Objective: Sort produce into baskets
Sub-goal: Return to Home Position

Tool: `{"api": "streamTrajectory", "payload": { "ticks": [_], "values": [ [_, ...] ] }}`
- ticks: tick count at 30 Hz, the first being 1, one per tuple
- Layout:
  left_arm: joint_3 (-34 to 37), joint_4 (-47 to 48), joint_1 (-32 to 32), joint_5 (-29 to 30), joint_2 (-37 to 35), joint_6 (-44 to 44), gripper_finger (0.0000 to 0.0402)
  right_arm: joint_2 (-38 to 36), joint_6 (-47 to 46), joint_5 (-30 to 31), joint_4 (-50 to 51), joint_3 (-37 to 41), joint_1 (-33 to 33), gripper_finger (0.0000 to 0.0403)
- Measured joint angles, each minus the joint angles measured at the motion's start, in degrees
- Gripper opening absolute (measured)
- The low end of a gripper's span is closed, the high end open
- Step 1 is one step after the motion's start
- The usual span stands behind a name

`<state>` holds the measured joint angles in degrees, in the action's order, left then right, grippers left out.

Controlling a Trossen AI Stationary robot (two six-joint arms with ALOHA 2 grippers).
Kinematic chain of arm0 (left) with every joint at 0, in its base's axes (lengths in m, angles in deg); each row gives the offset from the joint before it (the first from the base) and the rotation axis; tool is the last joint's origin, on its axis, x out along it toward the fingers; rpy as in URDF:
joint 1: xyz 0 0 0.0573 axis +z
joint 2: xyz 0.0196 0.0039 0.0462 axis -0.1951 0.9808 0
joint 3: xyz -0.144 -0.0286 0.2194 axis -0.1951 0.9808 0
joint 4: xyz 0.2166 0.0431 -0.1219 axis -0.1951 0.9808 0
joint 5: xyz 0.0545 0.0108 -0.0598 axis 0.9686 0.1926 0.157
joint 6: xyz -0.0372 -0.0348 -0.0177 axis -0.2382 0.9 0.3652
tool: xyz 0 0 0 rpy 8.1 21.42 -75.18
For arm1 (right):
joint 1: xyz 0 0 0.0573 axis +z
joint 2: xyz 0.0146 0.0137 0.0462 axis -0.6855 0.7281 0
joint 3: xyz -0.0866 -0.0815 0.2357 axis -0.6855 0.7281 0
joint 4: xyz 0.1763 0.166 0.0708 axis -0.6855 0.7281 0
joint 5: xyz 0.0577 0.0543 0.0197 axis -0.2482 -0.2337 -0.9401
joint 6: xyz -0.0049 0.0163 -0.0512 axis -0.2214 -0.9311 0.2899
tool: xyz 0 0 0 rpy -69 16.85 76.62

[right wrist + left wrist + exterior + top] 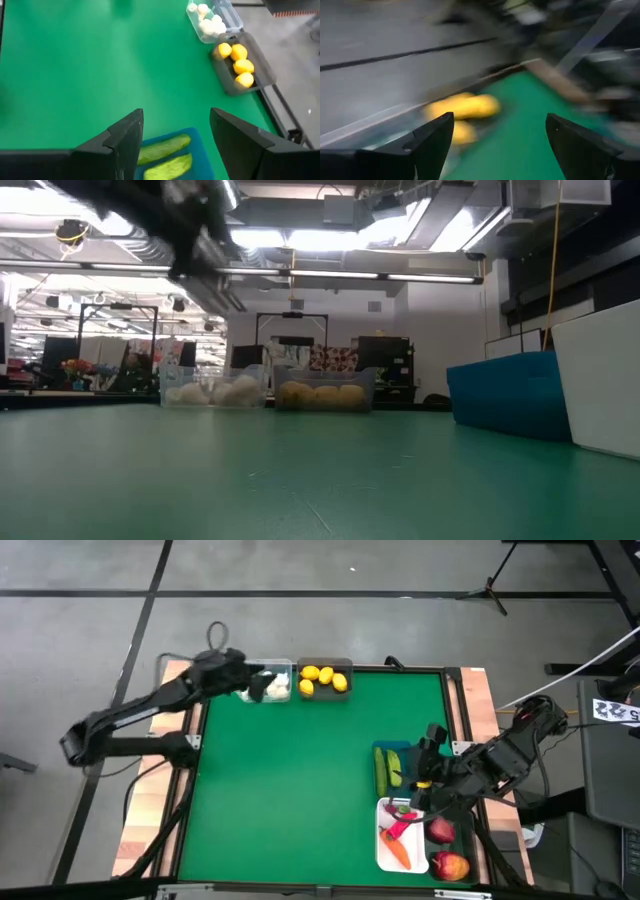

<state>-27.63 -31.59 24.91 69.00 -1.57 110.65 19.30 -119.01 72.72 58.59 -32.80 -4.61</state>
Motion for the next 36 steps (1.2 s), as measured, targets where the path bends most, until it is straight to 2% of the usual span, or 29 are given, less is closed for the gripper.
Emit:
{"api": "streamTrajectory", "payload": {
  "ticks": [2,4,6,9,13,15,17,20,26,31,34,36],
  "values": [
    [-0.05,-1.06,-1.72,-6.88,-5.8,1.8,0.0309,-0.98,2.84,-0.03,0.18,-0.01,0.07,0.023],
    [-0.07,-1.19,-3.72,-12.5,-12.07,2.0,0.0309,-2.76,9.7,-0.66,3.26,-0.76,-0.08,0.023],
    [-0.07,-1.98,-5.86,-15.64,-18.14,2.38,0.0309,-4.78,8.7,-2.62,6.44,-1.83,-0.08,0.023],
    [-0.11,-1.86,-8.91,-16.32,-26.65,4.36,0.0309,-7.75,2.1,-0.81,7.06,-2.32,-0.01,0.023],
    [-0.13,-0.42,-12.7,-16.32,-36.73,1.45,0.0309,-14.12,1.83,3.13,3.13,-2.07,0.09,0.023],
    [0.2,1.26,-14.32,-16.31,-40.78,0.05,0.0309,-18.7,4.98,2.43,-4.15,-0.13,1.63,0.023],
    [1.69,1.95,-15.46,-16.27,-44.29,-0.98,0.0309,-23.29,11.96,0.44,-15.19,4.55,4.58,0.023],
    [5.83,1.09,-16.24,-15.44,-48.76,-0.99,0.0309,-30.37,20.83,-1.14,-31.3,15.57,8.76,0.023],
    [18.74,-10.38,-17.14,-15.92,-52.37,4.97,0.0309,-43.9,22.94,0.22,-54.33,41.42,11.64,0.023],
    [27.92,-22.64,-21.69,-15.47,-50.92,7.04,0.0309,-53.54,25.76,-8.12,-72.5,57.03,11.61,0.023],
    [31.87,-27.77,-26.68,-9.9,-48.63,6.18,0.0309,-59.48,29.41,-12.94,-79.34,63.13,11.61,0.023],
    [33.91,-30.33,-30.81,-4.83,-46.14,4.89,0.0309,-62.96,30.98,-13.15,-80.64,65.83,11.61,0.023]
  ]
}}
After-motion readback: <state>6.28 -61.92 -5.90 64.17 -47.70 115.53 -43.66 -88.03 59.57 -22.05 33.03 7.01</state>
